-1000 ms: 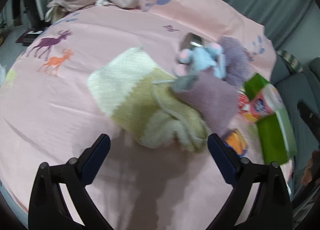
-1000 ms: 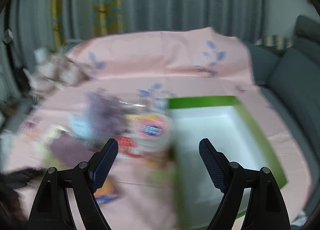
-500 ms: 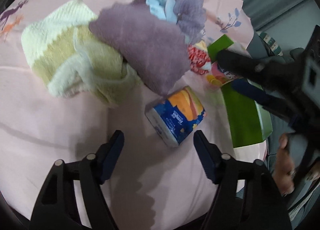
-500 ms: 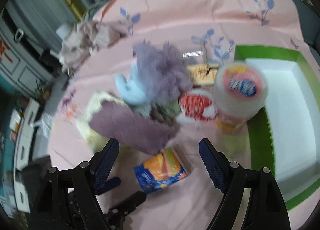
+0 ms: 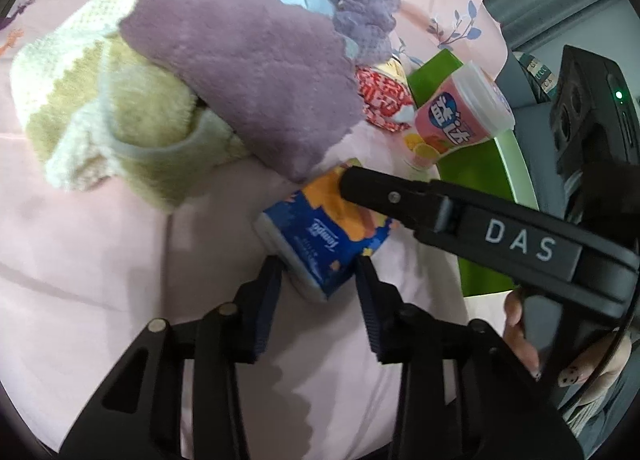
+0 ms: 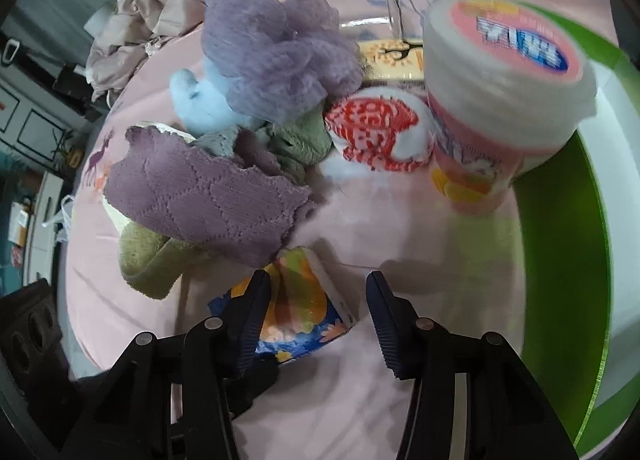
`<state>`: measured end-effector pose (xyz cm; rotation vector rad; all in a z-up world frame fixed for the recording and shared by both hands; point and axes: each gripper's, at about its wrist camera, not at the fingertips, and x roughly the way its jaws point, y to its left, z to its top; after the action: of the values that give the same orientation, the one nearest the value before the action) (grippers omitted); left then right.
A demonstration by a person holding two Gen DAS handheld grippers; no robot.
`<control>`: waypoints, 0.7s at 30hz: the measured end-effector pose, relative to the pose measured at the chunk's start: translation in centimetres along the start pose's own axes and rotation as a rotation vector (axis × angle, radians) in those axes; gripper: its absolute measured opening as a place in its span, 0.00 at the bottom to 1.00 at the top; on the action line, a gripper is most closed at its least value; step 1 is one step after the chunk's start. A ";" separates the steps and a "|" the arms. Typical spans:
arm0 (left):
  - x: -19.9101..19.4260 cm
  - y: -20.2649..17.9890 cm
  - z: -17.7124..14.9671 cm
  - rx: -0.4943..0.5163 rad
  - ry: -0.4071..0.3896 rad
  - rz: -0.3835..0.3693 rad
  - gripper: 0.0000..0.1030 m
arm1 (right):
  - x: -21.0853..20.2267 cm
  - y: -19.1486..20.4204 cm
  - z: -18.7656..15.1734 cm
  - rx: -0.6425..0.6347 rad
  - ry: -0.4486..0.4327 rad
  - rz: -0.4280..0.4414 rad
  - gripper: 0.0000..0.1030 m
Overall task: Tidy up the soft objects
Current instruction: 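Grasp the blue tissue pack with the right gripper, then carry the tissue pack into the green box and open the right gripper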
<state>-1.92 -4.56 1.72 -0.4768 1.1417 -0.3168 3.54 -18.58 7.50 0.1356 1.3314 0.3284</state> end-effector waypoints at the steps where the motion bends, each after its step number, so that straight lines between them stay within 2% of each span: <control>1: 0.1 -0.1 0.1 0.003 -0.004 0.003 0.35 | 0.1 -0.2 0.0 0.009 0.005 0.019 0.51; 4: -0.1 -0.5 0.2 0.024 -0.013 0.018 0.34 | 0.2 -0.7 -0.3 0.032 0.019 0.075 0.51; 7: -0.6 -0.9 0.1 0.040 -0.030 0.017 0.33 | -0.3 -0.7 -0.5 0.033 0.003 0.069 0.50; 16: -4.6 -5.3 1.0 0.185 -0.166 -0.033 0.33 | -7.7 -0.1 -1.1 0.004 -0.242 0.009 0.51; 19: -5.1 -7.5 1.3 0.251 -0.185 -0.066 0.34 | -10.2 -1.0 -1.4 0.033 -0.317 -0.031 0.51; 21: -5.1 -9.2 1.6 0.297 -0.190 -0.083 0.34 | -11.9 -2.6 -1.6 0.071 -0.354 -0.027 0.51</control>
<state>-2.42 -9.72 11.02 -0.2858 0.8731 -0.4946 -0.01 -24.85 17.44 0.2250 0.9934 0.2218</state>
